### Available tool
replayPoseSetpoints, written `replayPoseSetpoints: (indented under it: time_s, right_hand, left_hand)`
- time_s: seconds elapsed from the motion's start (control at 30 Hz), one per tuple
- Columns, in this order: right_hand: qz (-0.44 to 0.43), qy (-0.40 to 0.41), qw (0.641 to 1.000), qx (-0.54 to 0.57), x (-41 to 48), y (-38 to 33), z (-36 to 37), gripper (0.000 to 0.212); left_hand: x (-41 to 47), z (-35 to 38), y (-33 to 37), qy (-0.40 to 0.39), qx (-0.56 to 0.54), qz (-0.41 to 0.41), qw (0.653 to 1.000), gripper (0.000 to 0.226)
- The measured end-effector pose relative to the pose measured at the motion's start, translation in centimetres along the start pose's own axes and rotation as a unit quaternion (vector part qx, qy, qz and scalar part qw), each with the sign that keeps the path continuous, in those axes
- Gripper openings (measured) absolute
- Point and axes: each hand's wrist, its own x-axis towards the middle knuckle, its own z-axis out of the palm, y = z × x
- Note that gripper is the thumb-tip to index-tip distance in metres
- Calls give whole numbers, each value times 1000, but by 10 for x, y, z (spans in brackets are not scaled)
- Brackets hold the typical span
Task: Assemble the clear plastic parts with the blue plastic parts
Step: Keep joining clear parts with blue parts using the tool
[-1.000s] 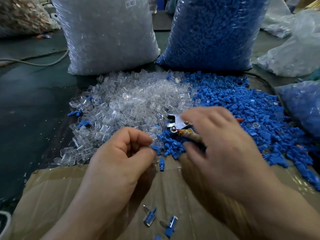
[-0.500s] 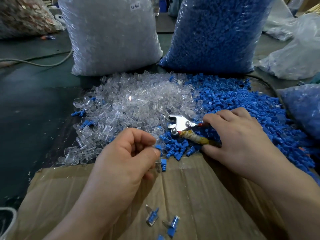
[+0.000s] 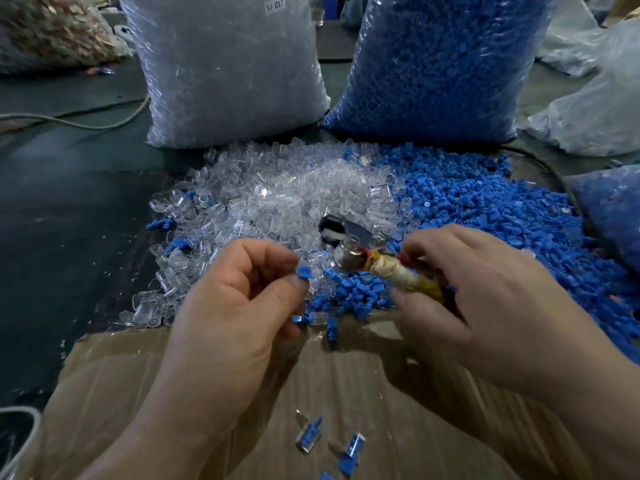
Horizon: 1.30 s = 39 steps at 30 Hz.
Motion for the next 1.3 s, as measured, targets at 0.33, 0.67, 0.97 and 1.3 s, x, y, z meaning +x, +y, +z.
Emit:
replayPoseSetpoints:
  time_s: [0.33,0.67,0.97,1.3]
  right_hand:
    - [-38,-12,999,-14,-5,-2,4,56]
    - [-62,-16,998,-17,-4,1,4,58]
    - [-72,-4,997,-1,-6,-1,3,44]
    - [45,25,993,-104,13,13,13,73]
  left_hand:
    - [-3,-4,1,-20,-1,19,1000,20]
    - [-6,1,7,-34,3,56,998,11]
    - [-9,4,12,-40,6,47,998,20]
    - [-7,2,7,-40,91,-41,994,27]
